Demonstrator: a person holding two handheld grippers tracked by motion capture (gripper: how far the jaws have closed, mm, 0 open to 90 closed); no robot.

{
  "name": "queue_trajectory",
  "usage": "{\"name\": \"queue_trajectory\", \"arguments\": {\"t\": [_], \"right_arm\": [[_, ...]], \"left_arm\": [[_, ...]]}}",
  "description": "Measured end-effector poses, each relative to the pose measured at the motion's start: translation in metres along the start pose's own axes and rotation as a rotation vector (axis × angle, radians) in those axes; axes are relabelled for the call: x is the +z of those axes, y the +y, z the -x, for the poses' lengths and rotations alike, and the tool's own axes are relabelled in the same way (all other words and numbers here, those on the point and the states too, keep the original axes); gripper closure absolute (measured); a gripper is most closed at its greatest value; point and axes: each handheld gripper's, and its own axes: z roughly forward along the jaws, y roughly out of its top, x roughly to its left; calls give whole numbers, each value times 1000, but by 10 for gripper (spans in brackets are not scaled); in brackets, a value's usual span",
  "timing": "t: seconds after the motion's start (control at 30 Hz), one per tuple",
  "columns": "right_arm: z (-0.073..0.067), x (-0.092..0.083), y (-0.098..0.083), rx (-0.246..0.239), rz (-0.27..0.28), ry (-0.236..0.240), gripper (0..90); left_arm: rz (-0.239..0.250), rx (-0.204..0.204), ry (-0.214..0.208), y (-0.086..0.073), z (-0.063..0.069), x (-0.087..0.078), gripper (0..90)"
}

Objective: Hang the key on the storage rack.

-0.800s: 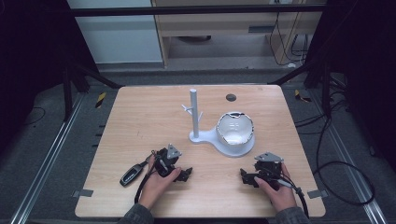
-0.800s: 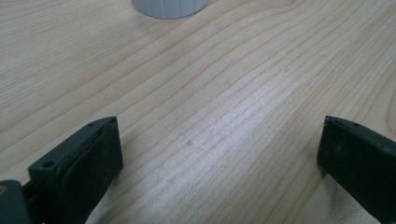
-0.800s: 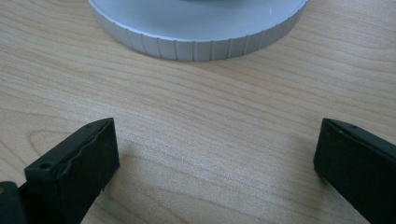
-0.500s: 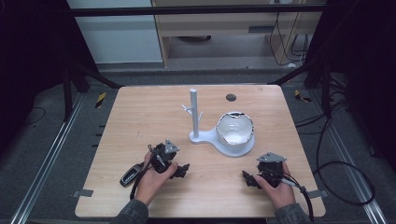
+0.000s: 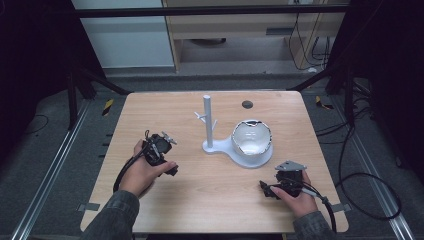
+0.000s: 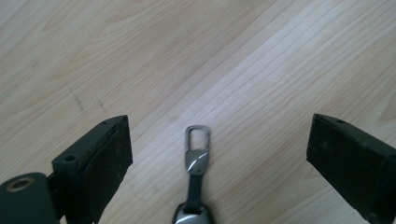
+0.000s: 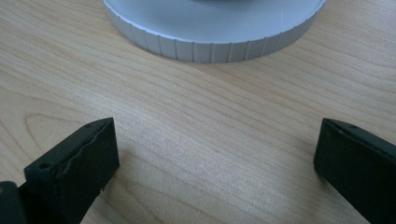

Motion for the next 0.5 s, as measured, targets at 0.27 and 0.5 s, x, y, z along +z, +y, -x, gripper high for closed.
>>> {"name": "queue_trajectory", "arguments": {"t": [0.27,0.5], "right_arm": [[1,0,0,-7,-1,4,4],[1,0,0,-8,-1,6,4]], "left_arm": [[-123,-19,-24,-3,-14,21,164],[-195,-15,-23,-12,-18,32,288]]}}
